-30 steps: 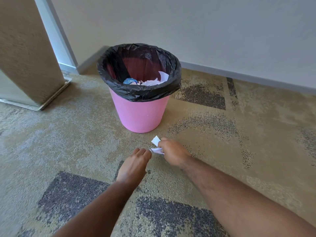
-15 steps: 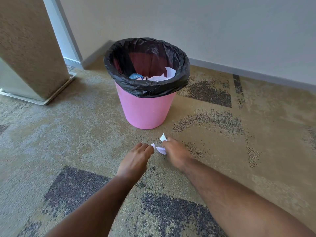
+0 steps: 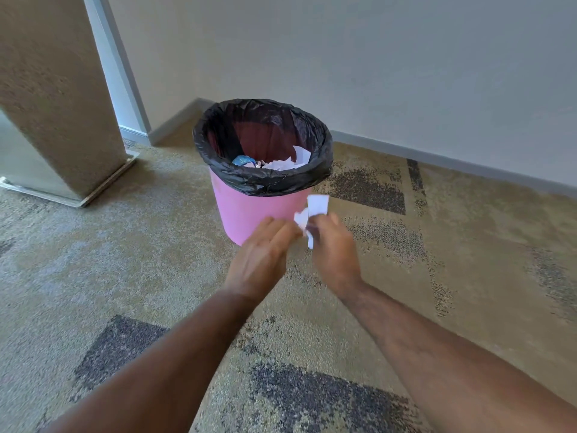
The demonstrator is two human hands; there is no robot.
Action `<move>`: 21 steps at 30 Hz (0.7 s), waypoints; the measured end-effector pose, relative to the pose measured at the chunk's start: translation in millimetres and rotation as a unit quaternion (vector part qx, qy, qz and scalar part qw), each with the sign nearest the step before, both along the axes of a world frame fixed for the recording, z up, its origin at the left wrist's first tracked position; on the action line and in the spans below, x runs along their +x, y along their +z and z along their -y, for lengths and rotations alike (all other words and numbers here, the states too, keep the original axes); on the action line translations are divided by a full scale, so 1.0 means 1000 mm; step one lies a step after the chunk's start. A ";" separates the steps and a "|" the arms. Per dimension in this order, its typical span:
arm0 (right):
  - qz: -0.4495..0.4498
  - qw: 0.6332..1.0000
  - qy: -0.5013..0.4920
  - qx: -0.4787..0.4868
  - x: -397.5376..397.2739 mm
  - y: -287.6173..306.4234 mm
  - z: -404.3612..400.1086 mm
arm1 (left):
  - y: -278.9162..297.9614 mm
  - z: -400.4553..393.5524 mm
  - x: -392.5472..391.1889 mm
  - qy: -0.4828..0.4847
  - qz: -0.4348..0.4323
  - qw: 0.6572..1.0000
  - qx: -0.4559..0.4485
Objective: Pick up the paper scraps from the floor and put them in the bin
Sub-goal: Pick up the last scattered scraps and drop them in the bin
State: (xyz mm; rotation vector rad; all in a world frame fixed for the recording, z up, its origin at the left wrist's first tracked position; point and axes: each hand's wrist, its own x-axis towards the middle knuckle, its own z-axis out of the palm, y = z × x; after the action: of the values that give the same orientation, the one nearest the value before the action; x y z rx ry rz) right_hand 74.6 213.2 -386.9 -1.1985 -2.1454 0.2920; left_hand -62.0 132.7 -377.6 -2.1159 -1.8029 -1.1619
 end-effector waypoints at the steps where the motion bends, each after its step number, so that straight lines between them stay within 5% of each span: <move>1: -0.054 0.998 -0.018 0.020 -0.004 0.015 -0.006 | 0.018 -0.007 0.002 0.008 0.013 0.999 0.043; 4: -0.149 0.984 -0.070 0.068 -0.016 0.060 -0.023 | 0.063 -0.029 -0.001 0.036 0.054 0.988 0.141; 8: -0.195 0.973 -0.052 0.116 -0.039 0.105 -0.044 | 0.103 -0.061 -0.022 0.106 0.088 0.982 0.129; 16: -0.060 0.996 0.008 0.068 -0.094 0.121 -0.082 | 0.106 -0.102 -0.067 0.163 0.028 0.984 -0.066; 21: 0.042 0.998 0.051 0.015 -0.094 0.107 -0.094 | 0.095 -0.101 -0.077 0.157 0.032 0.984 -0.076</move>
State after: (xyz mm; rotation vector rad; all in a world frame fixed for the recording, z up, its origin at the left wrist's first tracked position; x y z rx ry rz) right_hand -19.2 307.2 -280.0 -1.1025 -2.2795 0.2566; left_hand -138.9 233.2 -282.2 -1.7918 -2.2177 -1.0522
